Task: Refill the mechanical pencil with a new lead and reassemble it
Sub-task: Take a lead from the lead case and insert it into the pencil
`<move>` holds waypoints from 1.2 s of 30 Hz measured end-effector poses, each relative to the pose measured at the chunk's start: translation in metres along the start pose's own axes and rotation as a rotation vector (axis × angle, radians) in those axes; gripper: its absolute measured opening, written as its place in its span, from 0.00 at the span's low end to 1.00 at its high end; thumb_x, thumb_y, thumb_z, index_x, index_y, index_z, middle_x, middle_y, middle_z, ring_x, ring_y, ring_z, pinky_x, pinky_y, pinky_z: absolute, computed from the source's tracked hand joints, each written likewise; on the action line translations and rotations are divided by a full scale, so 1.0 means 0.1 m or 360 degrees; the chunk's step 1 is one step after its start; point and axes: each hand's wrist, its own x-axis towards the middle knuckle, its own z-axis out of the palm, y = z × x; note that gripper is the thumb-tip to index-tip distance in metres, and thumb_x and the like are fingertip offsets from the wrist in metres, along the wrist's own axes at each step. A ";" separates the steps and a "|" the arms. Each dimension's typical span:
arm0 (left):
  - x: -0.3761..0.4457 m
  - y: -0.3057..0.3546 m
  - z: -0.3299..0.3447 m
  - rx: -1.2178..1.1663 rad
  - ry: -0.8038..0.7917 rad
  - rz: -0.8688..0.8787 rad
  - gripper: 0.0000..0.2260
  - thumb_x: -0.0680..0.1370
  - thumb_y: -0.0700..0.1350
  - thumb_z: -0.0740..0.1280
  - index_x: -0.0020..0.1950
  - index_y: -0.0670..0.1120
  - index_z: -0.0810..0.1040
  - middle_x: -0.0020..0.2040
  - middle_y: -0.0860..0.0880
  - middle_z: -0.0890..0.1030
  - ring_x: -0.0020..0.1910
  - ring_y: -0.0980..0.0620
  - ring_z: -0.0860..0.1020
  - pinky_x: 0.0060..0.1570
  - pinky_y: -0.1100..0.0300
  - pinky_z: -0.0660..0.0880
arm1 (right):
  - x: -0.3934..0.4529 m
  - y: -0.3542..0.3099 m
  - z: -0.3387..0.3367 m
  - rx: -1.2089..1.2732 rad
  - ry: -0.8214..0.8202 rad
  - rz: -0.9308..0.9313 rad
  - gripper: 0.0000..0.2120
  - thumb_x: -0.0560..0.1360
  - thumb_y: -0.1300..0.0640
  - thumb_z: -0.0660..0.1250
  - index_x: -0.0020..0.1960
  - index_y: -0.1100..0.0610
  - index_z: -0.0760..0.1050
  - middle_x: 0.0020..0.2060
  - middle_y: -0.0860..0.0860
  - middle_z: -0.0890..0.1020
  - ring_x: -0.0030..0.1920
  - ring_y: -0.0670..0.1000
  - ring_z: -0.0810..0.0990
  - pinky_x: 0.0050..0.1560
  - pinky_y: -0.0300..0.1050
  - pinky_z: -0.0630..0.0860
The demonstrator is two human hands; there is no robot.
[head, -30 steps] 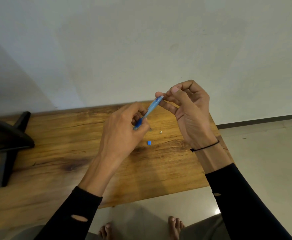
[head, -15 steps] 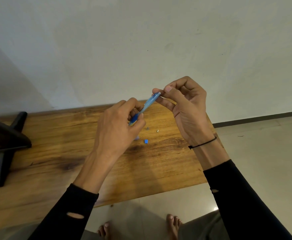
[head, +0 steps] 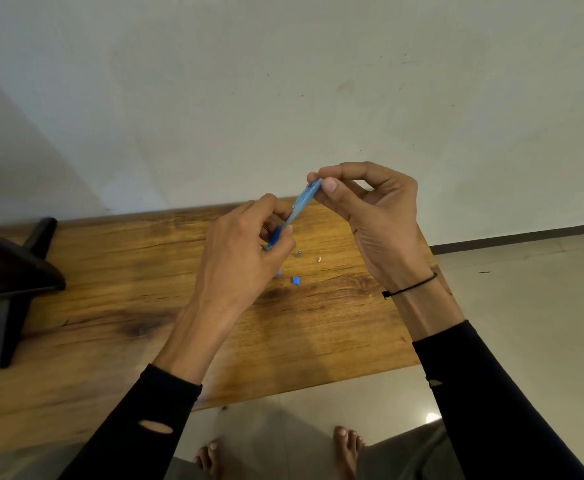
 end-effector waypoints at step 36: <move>-0.06 -0.22 0.05 0.0311 -0.0318 -0.0009 0.04 0.84 0.48 0.68 0.58 0.54 0.79 0.48 0.56 0.81 0.38 0.67 0.78 0.39 0.66 0.74 | 0.03 0.28 -0.20 -0.0342 0.0029 0.0240 0.01 0.81 0.68 0.69 0.52 0.66 0.78 0.45 0.63 0.85 0.46 0.58 0.90 0.42 0.50 0.88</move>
